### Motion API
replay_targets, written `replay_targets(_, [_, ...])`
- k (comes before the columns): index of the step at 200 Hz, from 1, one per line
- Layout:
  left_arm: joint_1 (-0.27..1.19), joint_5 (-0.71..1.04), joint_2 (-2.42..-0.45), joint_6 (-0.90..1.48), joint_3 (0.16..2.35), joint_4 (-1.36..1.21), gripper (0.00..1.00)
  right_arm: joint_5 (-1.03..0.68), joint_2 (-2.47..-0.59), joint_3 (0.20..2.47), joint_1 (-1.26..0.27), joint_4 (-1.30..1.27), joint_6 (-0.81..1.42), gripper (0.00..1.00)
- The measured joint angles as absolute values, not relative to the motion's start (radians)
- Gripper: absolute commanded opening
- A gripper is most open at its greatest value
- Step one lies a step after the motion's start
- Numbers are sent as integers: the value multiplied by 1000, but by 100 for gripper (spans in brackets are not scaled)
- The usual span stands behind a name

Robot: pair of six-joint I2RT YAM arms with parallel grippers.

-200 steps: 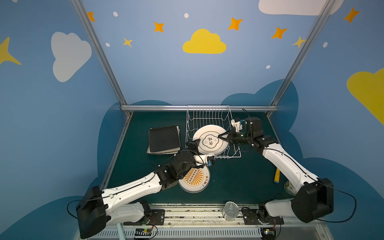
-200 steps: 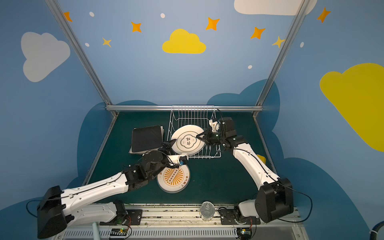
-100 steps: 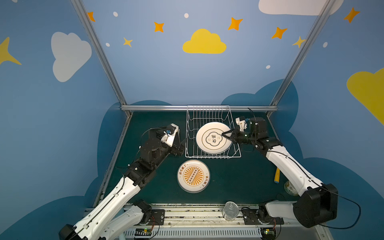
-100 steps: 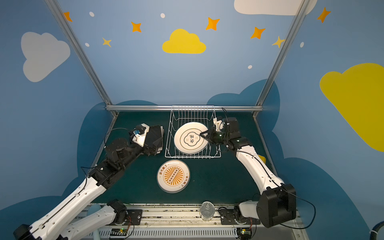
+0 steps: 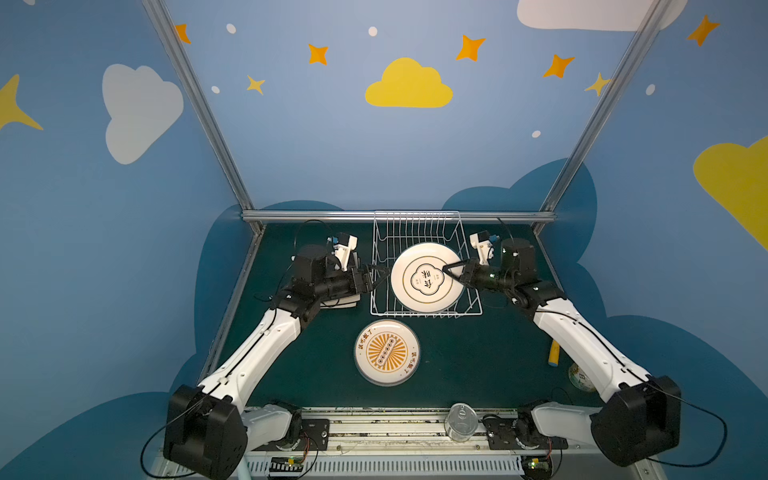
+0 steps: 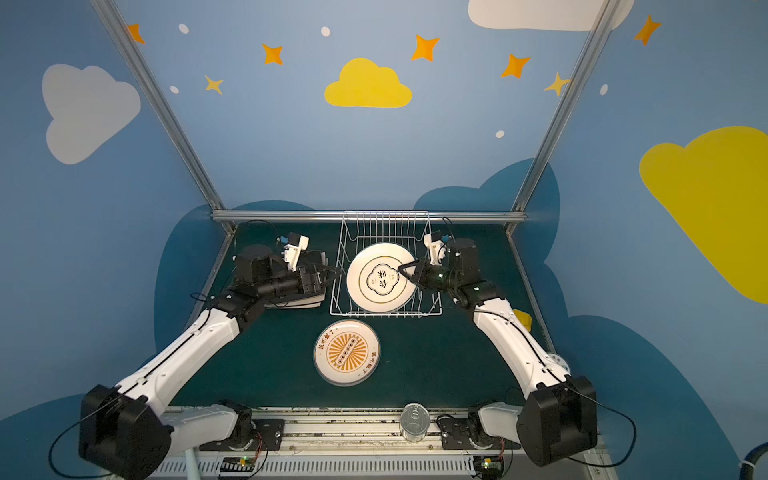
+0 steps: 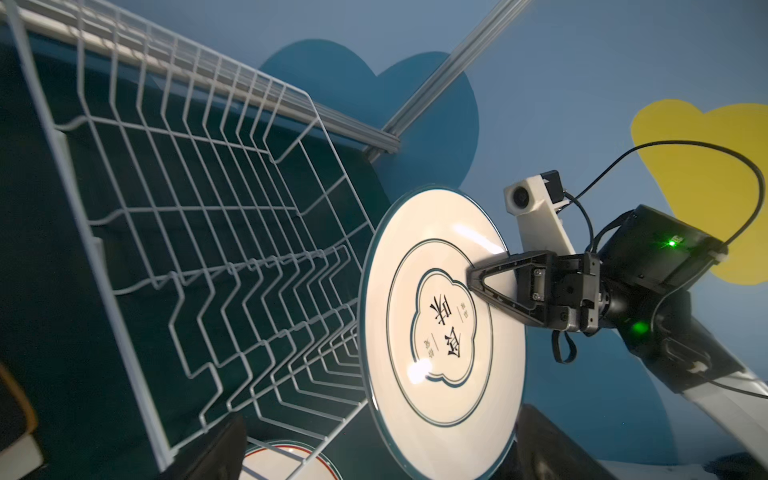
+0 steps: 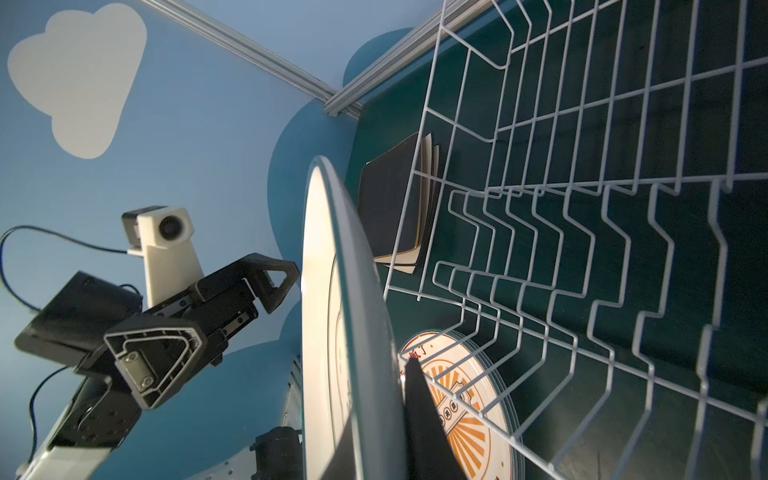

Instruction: Unload the plates from the dish rack

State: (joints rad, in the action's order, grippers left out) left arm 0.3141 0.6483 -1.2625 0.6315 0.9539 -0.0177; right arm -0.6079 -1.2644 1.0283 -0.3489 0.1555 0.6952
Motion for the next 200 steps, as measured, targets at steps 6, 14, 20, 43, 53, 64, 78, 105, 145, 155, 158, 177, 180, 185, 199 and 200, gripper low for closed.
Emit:
replay_targets(6, [315, 680, -1282, 651, 955, -36, 100, -608, -1259, 1023, -353, 149, 690, 0])
replay_targets(14, [315, 723, -1308, 675, 956, -64, 99, -609, -1255, 1019, -357, 145, 682, 0])
replay_targets(20, [315, 754, -1329, 690, 956, -88, 99, -609, -1253, 1018, -359, 140, 675, 0])
replay_targets(43, [322, 849, -1412, 746, 963, -171, 94, -615, -1251, 1016, -368, 128, 665, 0])
replay_targets(53, [330, 875, -1444, 761, 969, -191, 92, -617, -1251, 1016, -370, 126, 662, 0])
replay_targets(64, [344, 899, -1468, 768, 976, -201, 89, -620, -1251, 1016, -371, 123, 657, 0])
replay_targets(78, [365, 921, -1487, 770, 991, -203, 84, -624, -1251, 1016, -375, 121, 652, 0])
replay_targets(105, [393, 953, -1491, 764, 1021, -207, 71, -632, -1251, 1011, -377, 107, 649, 0])
replay_targets(145, [397, 970, -1494, 760, 1027, -209, 56, -649, -1252, 993, -377, 61, 651, 0])
replay_targets(155, [400, 969, -1494, 759, 1027, -209, 51, -656, -1252, 990, -378, 52, 654, 0])
replay_targets(158, [400, 970, -1494, 760, 1027, -209, 50, -657, -1252, 989, -378, 48, 654, 0])
replay_targets(177, [402, 968, -1496, 760, 1027, -209, 46, -664, -1253, 982, -381, 24, 662, 0])
replay_targets(180, [402, 967, -1497, 764, 1027, -209, 45, -664, -1253, 981, -382, 19, 665, 0])
replay_targets(185, [404, 965, -1496, 766, 1026, -210, 42, -665, -1253, 978, -382, 12, 670, 0])
replay_targets(199, [405, 954, -1496, 775, 1021, -219, 39, -670, -1253, 970, -385, -9, 679, 0])
replay_targets(200, [405, 953, -1496, 776, 1020, -219, 39, -670, -1253, 970, -385, -10, 679, 0])
